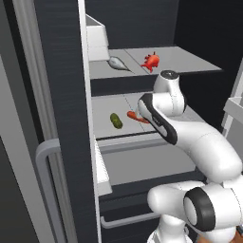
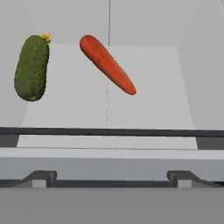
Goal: Gather the cucumber and carrot from the fridge and place them on a tray on the dining counter. Then gather the fishs from the fridge and place them on the other tray.
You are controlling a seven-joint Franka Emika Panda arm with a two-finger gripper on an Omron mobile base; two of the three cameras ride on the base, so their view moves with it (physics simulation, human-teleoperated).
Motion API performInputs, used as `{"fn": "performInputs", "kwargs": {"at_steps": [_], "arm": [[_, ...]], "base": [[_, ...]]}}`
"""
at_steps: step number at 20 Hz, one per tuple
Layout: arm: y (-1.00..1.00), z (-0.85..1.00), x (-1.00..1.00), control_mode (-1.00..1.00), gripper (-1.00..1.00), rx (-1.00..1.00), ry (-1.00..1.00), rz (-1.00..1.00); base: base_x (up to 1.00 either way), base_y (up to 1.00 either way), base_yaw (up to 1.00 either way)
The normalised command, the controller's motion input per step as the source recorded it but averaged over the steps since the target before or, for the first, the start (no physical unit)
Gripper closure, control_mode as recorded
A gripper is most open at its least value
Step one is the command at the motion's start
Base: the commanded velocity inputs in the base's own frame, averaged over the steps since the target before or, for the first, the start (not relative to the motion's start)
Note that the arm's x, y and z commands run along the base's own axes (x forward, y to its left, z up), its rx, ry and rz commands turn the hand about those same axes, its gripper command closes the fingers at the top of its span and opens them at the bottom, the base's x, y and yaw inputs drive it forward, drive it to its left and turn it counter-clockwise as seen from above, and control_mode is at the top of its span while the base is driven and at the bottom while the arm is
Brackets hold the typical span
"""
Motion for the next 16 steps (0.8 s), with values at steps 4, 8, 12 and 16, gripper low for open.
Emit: {"fn": "performInputs", "kwargs": {"at_steps": [4, 8, 12, 16], "arm": [[0.0, -0.21, 0.16, -1.0, -1.0, 0.0, 0.0, 0.0], [0.0, -0.14, 0.25, -1.0, -1.0, 0.0, 0.0, 0.0], [0.0, -0.01, 0.4, -1.0, -1.0, 0.0, 0.02, 0.0], [0.0, -0.04, 0.37, -1.0, -1.0, 0.0, 0.03, 0.0]], "base": [[0.0, 0.0, 0.0], [0.0, 0.0, 0.0], [0.0, 0.0, 0.0], [0.0, 0.0, 0.0]]}}
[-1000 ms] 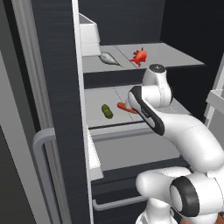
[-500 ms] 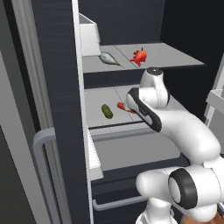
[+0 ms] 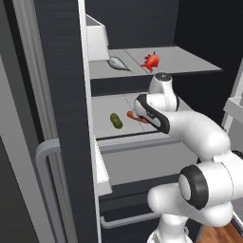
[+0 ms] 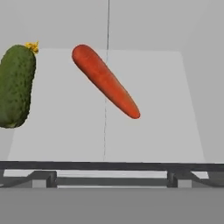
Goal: Gather the cucumber and carrot from the fridge and place them on a tray on the dining counter. Then gather the fishs from the fridge and place them on the other tray.
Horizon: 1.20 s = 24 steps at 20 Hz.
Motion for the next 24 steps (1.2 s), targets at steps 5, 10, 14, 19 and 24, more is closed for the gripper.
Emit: {"fn": "performInputs", "kwargs": {"at_steps": [5, 10, 14, 19, 24], "arm": [[0.0, -0.1, 0.33, -1.0, -1.0, 0.0, 0.03, 0.0], [0.0, -0.22, 0.26, -1.0, -1.0, -0.01, 0.03, 0.0], [0.0, -0.3, 0.24, -1.0, -1.0, -0.01, 0.03, 0.0], [0.0, -0.27, 0.28, -1.0, -1.0, -0.01, 0.02, 0.0], [0.0, -0.24, 0.35, -1.0, -1.0, -0.01, 0.0, 0.0]], "base": [[0.0, 0.0, 0.0], [0.0, 0.0, 0.0], [0.0, 0.0, 0.0], [0.0, 0.0, 0.0], [0.0, 0.0, 0.0]]}}
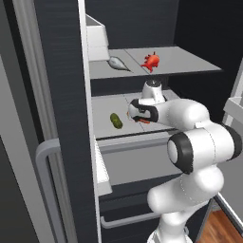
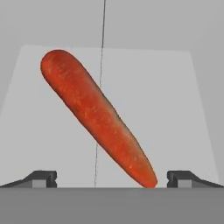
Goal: Gather the cucumber and carrot from the fridge and place them on a tray on the dining counter. Then gather the fishs from the fridge and place them on the other tray.
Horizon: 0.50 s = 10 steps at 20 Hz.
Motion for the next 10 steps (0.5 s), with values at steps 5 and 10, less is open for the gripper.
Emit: {"fn": "performInputs", "kwargs": {"at_steps": [5, 10], "arm": [[0.0, -0.15, 0.43, -1.0, -1.0, 0.0, 0.0, 0.0], [0.0, -0.1, 0.45, -1.0, -1.0, 0.0, 0.0, 0.0]], "base": [[0.0, 0.0, 0.0], [0.0, 0.0, 0.0]]}}
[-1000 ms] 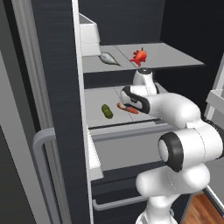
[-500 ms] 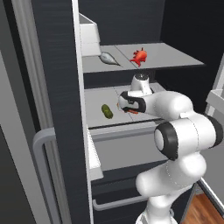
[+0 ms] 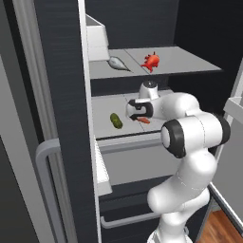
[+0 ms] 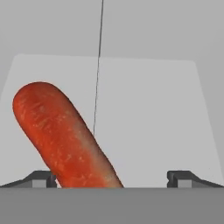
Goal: Gather the cucumber and carrot from the fridge and place them on a tray on the dining counter. Then gather the fishs from the fridge and place them on the other tray.
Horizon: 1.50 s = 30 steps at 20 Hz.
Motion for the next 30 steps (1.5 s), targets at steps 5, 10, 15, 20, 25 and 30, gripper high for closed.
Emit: {"fn": "performInputs", "kwargs": {"at_steps": [5, 10, 15, 20, 25, 30], "arm": [[0.05, -0.17, 0.21, -1.0, -1.0, 0.0, 0.0, 0.0], [0.14, -0.31, 0.0, -1.0, 1.0, 0.0, 0.0, 0.01], [0.16, -0.33, 0.0, -1.0, 1.0, 0.0, 0.01, 0.01], [0.06, -0.23, 0.0, -1.0, 1.0, 0.0, 0.06, 0.0], [0.0, -0.15, -0.13, -1.0, 1.0, 0.0, 0.01, 0.0], [0.0, 0.0, -0.63, -1.0, 1.0, 0.04, -0.05, 0.0]], "base": [[0.0, 0.0, 0.0], [0.0, 0.0, 0.0], [0.0, 0.0, 0.0], [0.0, 0.0, 0.0], [0.0, 0.0, 0.0], [0.0, 0.0, 0.0]]}}
